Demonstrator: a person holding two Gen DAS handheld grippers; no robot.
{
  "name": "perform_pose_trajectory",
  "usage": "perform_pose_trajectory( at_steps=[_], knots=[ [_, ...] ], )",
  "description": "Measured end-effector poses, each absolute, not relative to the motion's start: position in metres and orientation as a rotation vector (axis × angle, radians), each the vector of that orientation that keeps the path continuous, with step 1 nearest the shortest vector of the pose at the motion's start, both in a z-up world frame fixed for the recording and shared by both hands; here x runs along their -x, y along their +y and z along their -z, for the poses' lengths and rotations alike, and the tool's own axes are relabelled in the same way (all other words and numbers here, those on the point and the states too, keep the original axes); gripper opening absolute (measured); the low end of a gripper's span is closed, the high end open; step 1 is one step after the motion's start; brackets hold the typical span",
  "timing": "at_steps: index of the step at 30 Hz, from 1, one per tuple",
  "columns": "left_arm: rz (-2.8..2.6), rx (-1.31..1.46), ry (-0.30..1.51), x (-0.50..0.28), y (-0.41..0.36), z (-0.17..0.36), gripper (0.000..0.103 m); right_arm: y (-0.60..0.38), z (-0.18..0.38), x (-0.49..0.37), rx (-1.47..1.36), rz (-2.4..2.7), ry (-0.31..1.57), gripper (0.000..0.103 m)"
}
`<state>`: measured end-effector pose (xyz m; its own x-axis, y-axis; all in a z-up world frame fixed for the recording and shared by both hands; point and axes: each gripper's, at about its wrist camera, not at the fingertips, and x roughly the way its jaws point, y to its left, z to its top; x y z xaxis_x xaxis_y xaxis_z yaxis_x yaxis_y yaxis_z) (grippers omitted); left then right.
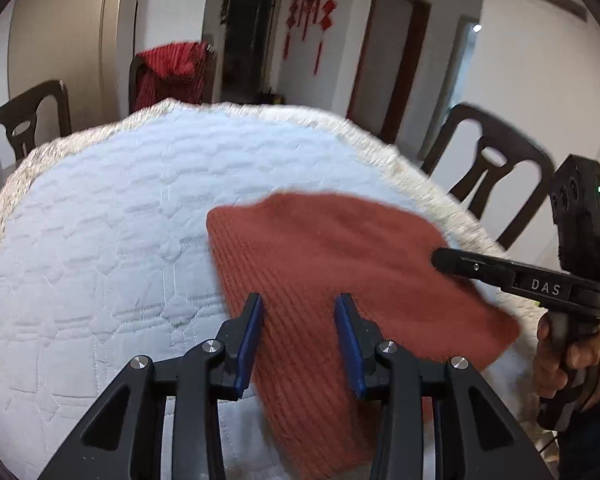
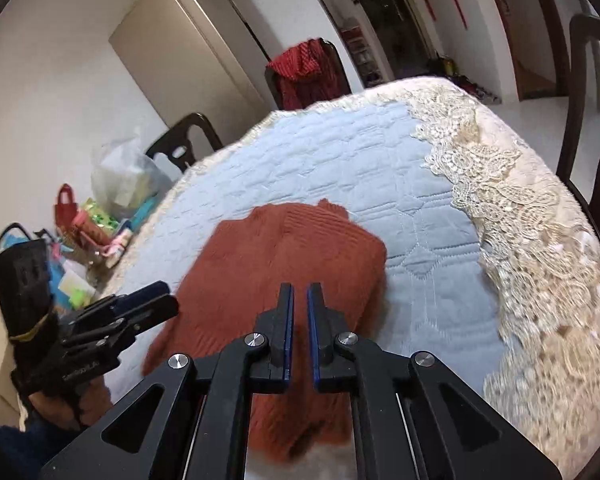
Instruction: Fold small clothes
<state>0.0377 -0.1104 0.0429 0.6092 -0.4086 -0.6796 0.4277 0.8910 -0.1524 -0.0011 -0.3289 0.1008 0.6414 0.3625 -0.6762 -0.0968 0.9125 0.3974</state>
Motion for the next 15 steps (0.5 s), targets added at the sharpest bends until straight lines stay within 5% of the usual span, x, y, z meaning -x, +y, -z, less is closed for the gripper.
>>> perform_pose_trajectory(
  at_steps=[15],
  knots=[
    [0.481,-0.003,0.764,-0.03,-0.102,-0.047,0.043,-0.331,-0.1,0.007,-0.323,-0.228,0.838,0.01]
  ],
)
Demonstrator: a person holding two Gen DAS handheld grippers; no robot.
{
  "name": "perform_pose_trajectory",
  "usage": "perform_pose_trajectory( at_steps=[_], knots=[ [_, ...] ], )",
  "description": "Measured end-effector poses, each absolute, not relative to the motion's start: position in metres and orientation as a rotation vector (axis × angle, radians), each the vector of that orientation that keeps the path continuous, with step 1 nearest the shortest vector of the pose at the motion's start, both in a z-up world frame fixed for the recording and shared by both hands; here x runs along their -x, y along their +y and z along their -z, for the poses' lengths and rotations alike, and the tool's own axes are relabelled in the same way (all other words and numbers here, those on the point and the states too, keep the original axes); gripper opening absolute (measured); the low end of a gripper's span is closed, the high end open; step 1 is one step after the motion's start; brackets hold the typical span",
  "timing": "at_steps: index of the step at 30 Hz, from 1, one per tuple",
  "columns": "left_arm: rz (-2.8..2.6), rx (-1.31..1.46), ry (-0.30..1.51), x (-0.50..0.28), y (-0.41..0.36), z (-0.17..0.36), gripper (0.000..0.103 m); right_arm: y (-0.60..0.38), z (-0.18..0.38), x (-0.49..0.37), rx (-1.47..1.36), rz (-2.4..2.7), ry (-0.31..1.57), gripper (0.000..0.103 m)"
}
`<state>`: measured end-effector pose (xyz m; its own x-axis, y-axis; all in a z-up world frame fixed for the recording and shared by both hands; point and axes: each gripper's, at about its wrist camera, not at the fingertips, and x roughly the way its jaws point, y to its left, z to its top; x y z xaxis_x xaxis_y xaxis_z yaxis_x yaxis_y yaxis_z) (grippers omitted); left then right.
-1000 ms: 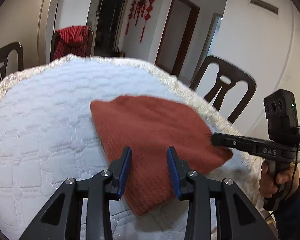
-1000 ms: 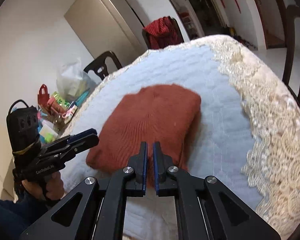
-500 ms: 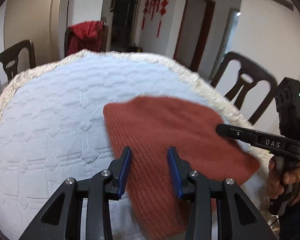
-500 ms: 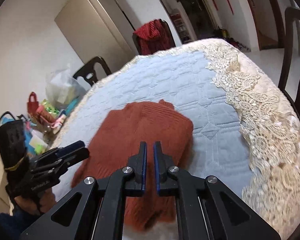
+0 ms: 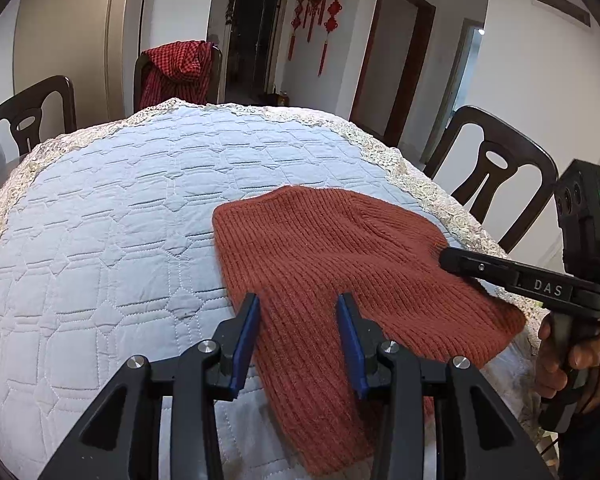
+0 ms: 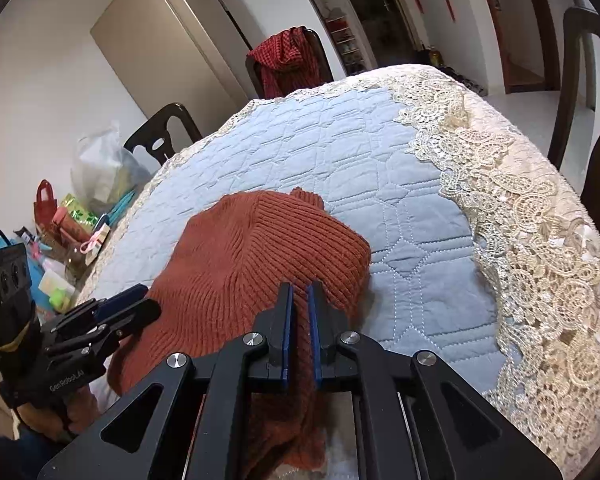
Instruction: Fold small clothes
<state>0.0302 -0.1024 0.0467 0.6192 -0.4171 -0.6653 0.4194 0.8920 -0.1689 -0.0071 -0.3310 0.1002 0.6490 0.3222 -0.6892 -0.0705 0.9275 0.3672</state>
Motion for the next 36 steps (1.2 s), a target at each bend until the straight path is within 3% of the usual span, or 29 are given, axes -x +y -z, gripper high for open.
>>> perform_pose_trajectory(
  at_steps=[7,14,17,25,27,28,32,36],
  knots=[
    [0.466,0.035,0.755,-0.029,-0.09,-0.05,0.05,-0.334,-0.111,0.023,-0.335,-0.226,0.81,0.037],
    [0.514,0.158,0.833,-0.041,-0.081,-0.033,0.063,-0.343,-0.094,0.021,-0.388,-0.194,0.882,0.041],
    [0.547,0.219,0.873,-0.047,-0.077,-0.026,0.064,-0.348,-0.083,0.018,-0.446,-0.207,0.91,0.05],
    [0.628,0.34,0.939,-0.055,-0.077,-0.011,0.061,-0.357,-0.077,0.009,-0.556,-0.286,0.93,0.049],
    [0.637,0.328,0.934,-0.052,-0.08,-0.013,0.056,-0.353,-0.076,0.006,-0.569,-0.34,0.953,0.032],
    [0.643,0.326,0.93,-0.051,-0.08,-0.014,0.05,-0.352,-0.075,0.007,-0.594,-0.367,0.956,0.028],
    [0.675,0.359,0.907,-0.05,-0.073,-0.023,0.037,-0.353,-0.076,0.005,-0.625,-0.381,0.958,0.023],
    [0.697,0.35,0.86,-0.049,-0.064,-0.041,0.035,-0.346,-0.092,0.005,-0.636,-0.439,0.912,0.022]
  ],
)
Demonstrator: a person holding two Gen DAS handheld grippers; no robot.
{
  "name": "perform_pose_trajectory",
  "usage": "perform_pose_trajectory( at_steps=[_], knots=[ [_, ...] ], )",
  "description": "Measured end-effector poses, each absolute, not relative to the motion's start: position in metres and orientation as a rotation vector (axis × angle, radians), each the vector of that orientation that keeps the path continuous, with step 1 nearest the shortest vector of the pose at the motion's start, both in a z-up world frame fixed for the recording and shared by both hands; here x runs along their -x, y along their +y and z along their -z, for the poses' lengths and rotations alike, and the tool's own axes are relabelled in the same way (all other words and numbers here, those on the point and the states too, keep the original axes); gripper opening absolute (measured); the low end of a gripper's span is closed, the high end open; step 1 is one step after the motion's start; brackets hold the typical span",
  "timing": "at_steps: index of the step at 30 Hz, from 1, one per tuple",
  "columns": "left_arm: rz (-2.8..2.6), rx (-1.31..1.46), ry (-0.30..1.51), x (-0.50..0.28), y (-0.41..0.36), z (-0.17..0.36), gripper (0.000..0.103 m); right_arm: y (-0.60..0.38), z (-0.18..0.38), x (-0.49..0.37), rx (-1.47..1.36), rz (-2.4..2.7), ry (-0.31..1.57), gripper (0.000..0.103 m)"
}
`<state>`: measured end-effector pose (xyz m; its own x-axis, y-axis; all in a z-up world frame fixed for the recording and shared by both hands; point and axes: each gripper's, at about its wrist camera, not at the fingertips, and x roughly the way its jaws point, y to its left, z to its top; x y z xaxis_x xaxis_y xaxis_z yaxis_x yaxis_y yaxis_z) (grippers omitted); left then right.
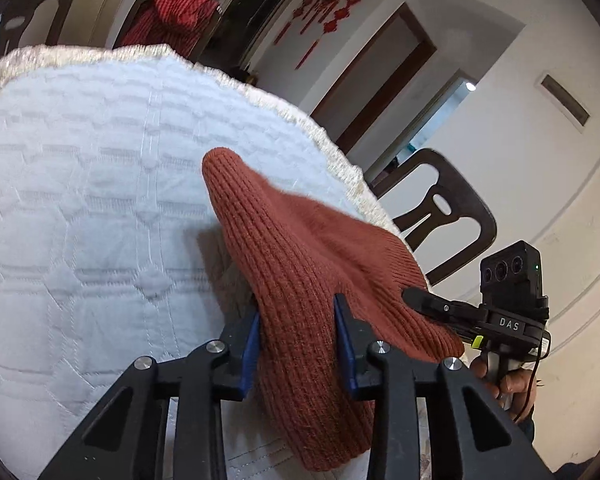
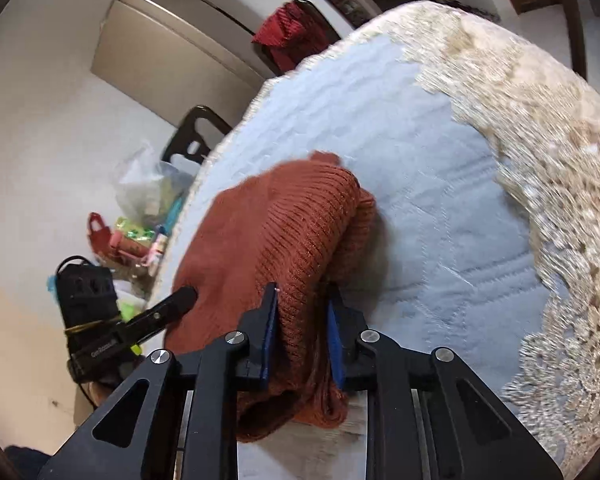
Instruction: Fold small clothes
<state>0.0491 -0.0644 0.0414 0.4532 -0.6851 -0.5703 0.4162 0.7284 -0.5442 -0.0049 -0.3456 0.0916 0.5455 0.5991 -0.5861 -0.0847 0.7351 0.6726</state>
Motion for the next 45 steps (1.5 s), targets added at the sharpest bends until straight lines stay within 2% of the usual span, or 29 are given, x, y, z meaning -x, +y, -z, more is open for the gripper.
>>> perform_pose_trajectory(
  at_steps=[14,19,23,27,29,39,45],
  knots=[
    [0.534,0.321,0.715,-0.09,0.046,-0.089,0.035,-0.23,-0.127,-0.065,-0.566,-0.657,0.848,0.022],
    [0.483,0.31,0.696,-0.112,0.08,-0.086,0.035,-0.19,-0.121,-0.091,-0.537,-0.68,0.863,0.022],
    [0.436,0.305,0.721,-0.13,0.103,-0.064,0.035,-0.172,-0.104,-0.109,-0.531,-0.696,0.887,0.022],
    [0.364,0.268,0.822,-0.142,0.11,-0.027,0.038,-0.164,-0.069,-0.127,-0.513,-0.647,0.981,0.022],
    [0.341,0.272,0.825,-0.136,0.114,-0.02,0.042,-0.168,-0.059,-0.126,-0.516,-0.619,1.015,0.024],
    [0.219,0.15,0.69,-0.07,0.096,-0.054,0.042,-0.157,-0.121,-0.072,-0.241,-0.602,0.88,0.024],
    [0.161,0.082,0.764,-0.072,0.082,-0.028,0.041,-0.135,-0.096,-0.066,-0.049,-0.561,0.942,0.015]
  ],
)
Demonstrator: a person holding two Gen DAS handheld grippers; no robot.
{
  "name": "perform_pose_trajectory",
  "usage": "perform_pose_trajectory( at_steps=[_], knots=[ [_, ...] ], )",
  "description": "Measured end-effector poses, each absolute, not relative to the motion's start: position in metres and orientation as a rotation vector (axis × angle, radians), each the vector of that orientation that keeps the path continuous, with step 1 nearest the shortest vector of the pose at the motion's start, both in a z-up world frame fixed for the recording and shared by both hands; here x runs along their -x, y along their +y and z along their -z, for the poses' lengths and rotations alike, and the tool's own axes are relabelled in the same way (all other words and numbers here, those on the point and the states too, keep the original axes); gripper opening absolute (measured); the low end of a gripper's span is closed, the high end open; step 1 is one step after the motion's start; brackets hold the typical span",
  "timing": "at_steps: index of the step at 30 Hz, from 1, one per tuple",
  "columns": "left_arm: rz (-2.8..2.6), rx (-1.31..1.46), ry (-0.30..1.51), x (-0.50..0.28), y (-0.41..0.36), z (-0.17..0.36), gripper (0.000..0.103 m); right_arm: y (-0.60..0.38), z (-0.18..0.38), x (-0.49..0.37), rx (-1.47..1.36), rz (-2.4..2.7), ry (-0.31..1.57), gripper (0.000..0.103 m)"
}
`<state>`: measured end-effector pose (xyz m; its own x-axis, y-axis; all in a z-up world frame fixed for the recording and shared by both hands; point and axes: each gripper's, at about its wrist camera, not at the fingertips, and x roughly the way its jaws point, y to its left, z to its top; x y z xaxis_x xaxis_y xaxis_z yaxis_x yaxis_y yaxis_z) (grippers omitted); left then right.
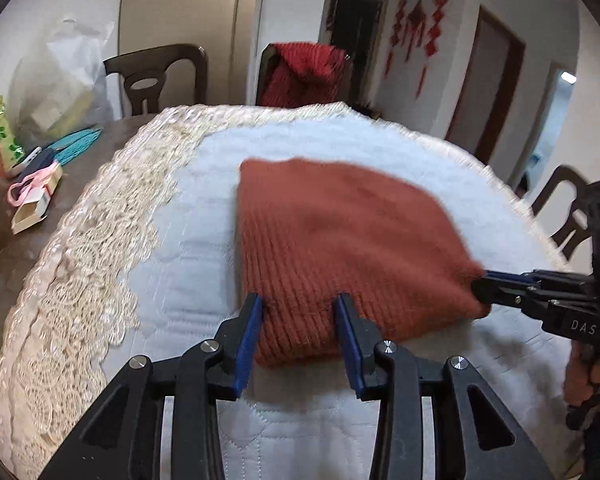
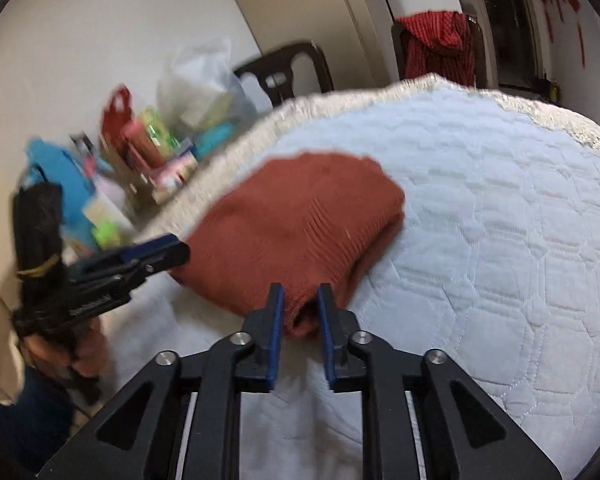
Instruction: Fold small clothes
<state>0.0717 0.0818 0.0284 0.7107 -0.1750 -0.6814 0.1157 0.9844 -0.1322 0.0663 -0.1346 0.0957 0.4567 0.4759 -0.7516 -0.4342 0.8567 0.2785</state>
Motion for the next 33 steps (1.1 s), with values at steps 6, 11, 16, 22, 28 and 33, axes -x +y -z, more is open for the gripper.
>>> perform_pose_trajectory(
  at_steps=[6,11,16,22,28,33],
  knots=[
    [0.144,0.074,0.76,-0.058,0.08,-0.037,0.041,-0.141,-0.097,-0.06,-0.045,-0.552,0.935,0.015],
    [0.099,0.055,0.762,-0.041,0.077,-0.036,0.05,-0.142,-0.104,-0.041,-0.009,-0.535,0.922,0.018],
    [0.06,0.039,0.772,-0.031,0.077,-0.028,0.057,-0.137,-0.096,-0.028,0.056,-0.499,0.942,0.041],
    [0.032,0.026,0.829,-0.027,0.078,-0.011,0.059,-0.133,-0.077,-0.018,0.133,-0.459,0.976,0.041],
    [0.013,0.029,0.849,-0.026,0.078,-0.006,0.06,-0.129,-0.077,-0.014,0.188,-0.444,0.953,0.044],
    [0.007,0.018,0.85,-0.025,0.076,-0.006,0.061,-0.122,-0.075,-0.01,0.245,-0.434,0.94,0.049]
  ],
)
